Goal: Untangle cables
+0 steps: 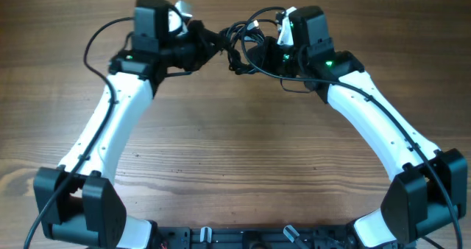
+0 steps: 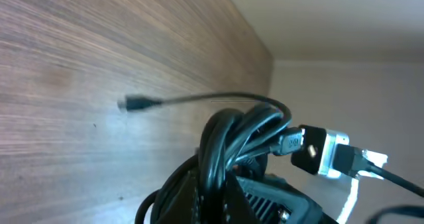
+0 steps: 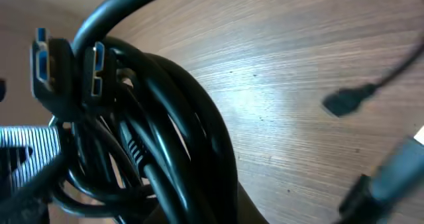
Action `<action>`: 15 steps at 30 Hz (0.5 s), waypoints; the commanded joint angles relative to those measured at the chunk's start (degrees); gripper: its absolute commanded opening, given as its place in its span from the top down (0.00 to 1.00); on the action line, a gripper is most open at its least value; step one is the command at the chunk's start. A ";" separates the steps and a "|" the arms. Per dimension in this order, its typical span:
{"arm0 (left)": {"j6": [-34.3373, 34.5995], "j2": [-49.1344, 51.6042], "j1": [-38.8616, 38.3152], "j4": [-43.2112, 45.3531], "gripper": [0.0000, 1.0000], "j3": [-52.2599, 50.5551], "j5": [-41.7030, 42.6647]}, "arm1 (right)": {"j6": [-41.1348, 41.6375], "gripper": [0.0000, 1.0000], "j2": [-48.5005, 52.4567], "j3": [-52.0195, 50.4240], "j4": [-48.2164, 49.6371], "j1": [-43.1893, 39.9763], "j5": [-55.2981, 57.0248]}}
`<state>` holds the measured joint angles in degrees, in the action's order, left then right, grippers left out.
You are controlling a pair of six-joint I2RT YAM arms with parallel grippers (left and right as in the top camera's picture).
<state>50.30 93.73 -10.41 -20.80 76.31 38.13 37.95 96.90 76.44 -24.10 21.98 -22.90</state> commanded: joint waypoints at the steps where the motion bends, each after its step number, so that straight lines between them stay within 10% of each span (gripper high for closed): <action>1: -3.65 -5.35 13.38 1.99 0.96 2.78 -11.15 | -8.48 0.96 1.38 -4.57 -7.08 -4.22 9.38; 15: -17.14 -5.33 15.87 -9.70 0.96 2.78 -18.45 | -13.99 0.96 1.38 -4.57 -9.94 -4.74 7.30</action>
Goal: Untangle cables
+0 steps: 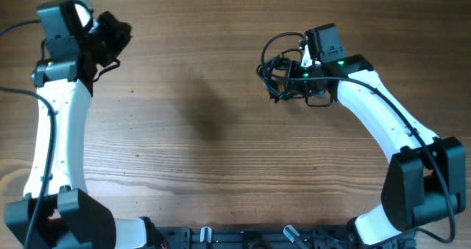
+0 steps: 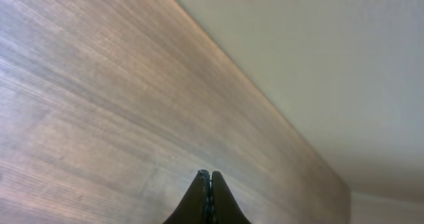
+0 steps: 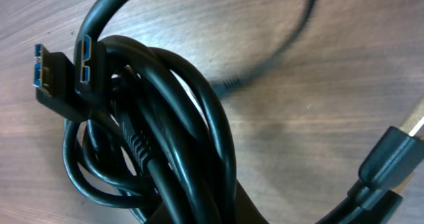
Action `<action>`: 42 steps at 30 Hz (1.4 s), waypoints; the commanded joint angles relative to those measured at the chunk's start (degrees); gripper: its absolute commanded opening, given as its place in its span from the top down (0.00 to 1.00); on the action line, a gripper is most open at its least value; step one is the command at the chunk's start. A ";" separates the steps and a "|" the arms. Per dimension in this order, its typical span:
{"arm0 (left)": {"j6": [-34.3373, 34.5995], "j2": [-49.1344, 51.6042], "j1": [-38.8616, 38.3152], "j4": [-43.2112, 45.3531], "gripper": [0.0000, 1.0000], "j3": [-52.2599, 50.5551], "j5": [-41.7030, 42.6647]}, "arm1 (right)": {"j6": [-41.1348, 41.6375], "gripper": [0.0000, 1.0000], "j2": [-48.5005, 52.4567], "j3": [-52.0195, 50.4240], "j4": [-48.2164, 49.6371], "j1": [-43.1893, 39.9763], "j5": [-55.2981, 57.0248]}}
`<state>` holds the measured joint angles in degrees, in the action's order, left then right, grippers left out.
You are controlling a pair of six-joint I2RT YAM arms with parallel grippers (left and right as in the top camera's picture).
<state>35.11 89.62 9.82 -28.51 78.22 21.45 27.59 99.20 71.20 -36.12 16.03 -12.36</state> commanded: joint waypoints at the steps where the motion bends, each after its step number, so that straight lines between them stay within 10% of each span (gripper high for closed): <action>1: -1.95 -1.22 -5.22 -2.67 0.94 0.85 -1.77 | -3.63 0.96 -0.92 0.70 2.32 1.20 -4.44; 8: -5.16 -0.66 -12.68 -3.72 0.71 0.74 -3.15 | 0.02 0.94 -0.94 0.98 0.07 1.20 1.70; 11: -5.14 -0.09 -14.73 -5.25 0.66 0.74 -3.19 | 0.35 0.64 -0.94 1.11 -0.92 1.29 1.38; 16: -5.11 3.10 -19.85 -6.82 0.65 0.74 -3.30 | 1.62 0.56 -0.94 1.11 -1.05 1.11 -0.13; 42: -1.92 27.85 -45.20 13.66 0.48 0.70 -15.67 | -2.08 0.55 -0.94 1.09 -3.98 -13.44 -5.49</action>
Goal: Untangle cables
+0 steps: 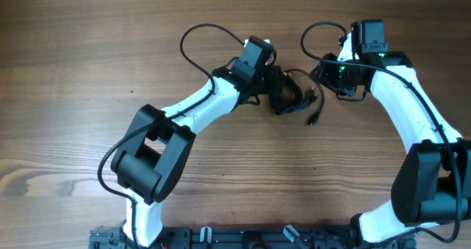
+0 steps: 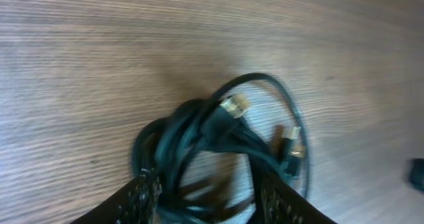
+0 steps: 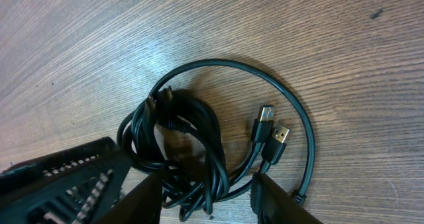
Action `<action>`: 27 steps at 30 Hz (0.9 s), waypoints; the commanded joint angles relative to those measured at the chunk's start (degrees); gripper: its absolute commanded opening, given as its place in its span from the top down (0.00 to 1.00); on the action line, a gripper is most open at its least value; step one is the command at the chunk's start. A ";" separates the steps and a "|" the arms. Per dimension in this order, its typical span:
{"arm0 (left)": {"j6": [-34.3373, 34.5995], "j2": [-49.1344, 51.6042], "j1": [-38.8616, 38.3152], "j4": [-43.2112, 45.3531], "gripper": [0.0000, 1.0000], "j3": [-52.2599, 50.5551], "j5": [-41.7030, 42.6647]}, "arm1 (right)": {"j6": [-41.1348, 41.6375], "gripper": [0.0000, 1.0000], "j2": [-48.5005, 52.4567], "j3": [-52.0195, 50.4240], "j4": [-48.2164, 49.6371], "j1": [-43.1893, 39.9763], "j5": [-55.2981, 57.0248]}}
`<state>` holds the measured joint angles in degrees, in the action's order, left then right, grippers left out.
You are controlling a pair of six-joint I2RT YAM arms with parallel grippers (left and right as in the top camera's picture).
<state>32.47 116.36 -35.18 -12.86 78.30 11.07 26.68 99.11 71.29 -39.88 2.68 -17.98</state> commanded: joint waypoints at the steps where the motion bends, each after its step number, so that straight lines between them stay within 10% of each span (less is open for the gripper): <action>1: 0.72 1.11 -0.20 -3.43 0.48 0.61 -7.17 | -1.16 0.55 -0.85 1.01 -0.20 -0.09 0.13; 13: 0.74 3.72 -2.36 -0.74 0.46 0.35 -9.27 | -1.25 0.55 -0.85 1.01 -0.28 -0.09 0.37; 19: 1.01 3.72 -2.95 -0.24 0.96 0.35 -9.25 | -1.27 0.55 -0.85 1.01 -1.73 -0.09 0.37; 27: 4.26 1.84 0.37 -0.37 0.96 0.39 2.91 | -2.71 0.55 -0.85 1.01 -2.93 -0.09 0.33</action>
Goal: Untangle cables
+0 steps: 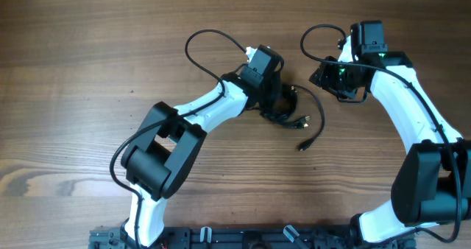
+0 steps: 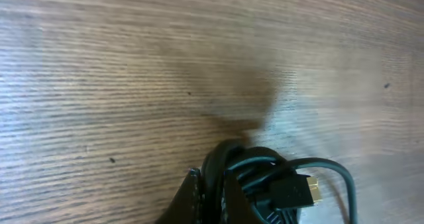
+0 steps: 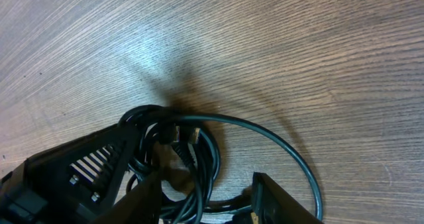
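Observation:
A black cable bundle [image 1: 285,107] lies coiled on the wooden table, its loose tail ending in a plug [image 1: 302,144]. My left gripper [image 1: 271,96] is shut on strands at the coil's edge [image 2: 215,174]; a gold-tipped plug [image 2: 296,191] sits just right of its fingers. My right gripper [image 1: 324,76] stands open over the coil's far side. In the right wrist view its fingers [image 3: 275,199] straddle the cable bundle [image 3: 195,154], and a cable arc [image 3: 281,144] curves past them. The left gripper [image 3: 73,174] shows there at lower left.
Bare wooden tabletop [image 1: 110,131] surrounds the coil. Each arm's own thin black lead loops above its wrist: the left lead [image 1: 210,39], the right lead [image 1: 315,34]. The two grippers stand close together at the table's far middle.
My left gripper was open around the coil and is now shut on its strands. The coil's tail plug lies lower and further left. The right gripper stays open in about the same place.
First both grippers met at the far edge with the tangled bundle between them. Then the left gripper was shut at the far left and the right held the bundle. Later the coil lay on the table between open grippers; now the left grips it.

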Action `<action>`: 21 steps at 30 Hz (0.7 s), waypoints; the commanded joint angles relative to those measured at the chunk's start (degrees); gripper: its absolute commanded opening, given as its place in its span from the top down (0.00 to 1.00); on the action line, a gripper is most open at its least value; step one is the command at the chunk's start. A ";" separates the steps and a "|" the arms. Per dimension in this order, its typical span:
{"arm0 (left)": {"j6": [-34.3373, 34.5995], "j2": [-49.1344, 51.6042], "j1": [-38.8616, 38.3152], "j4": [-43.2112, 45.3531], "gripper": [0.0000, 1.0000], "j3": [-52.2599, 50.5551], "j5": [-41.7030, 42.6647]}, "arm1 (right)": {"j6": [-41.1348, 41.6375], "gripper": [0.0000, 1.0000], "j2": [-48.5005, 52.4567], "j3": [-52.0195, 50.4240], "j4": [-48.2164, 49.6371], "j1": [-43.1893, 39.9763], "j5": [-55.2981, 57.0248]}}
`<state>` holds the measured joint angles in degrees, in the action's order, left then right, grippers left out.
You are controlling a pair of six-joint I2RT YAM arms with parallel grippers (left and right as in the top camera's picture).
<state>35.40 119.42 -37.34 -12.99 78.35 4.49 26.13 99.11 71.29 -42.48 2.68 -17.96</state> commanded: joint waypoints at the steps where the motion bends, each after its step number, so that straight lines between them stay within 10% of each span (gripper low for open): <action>1: 1.86 -1.90 3.67 -0.24 0.96 0.44 13.46 | -2.21 0.55 -0.85 1.01 -0.46 -0.09 0.31; 10: 11.80 -5.42 20.31 1.51 0.96 0.52 58.95 | -12.74 0.55 -0.85 1.03 7.63 -0.09 -25.73; 21: 15.93 -5.42 28.52 9.14 0.96 0.52 74.84 | -8.98 0.54 -0.85 1.03 25.00 -4.61 -55.06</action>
<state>47.35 116.11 -9.82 -5.26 78.32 72.29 15.55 99.07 71.40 -18.90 -1.23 -66.61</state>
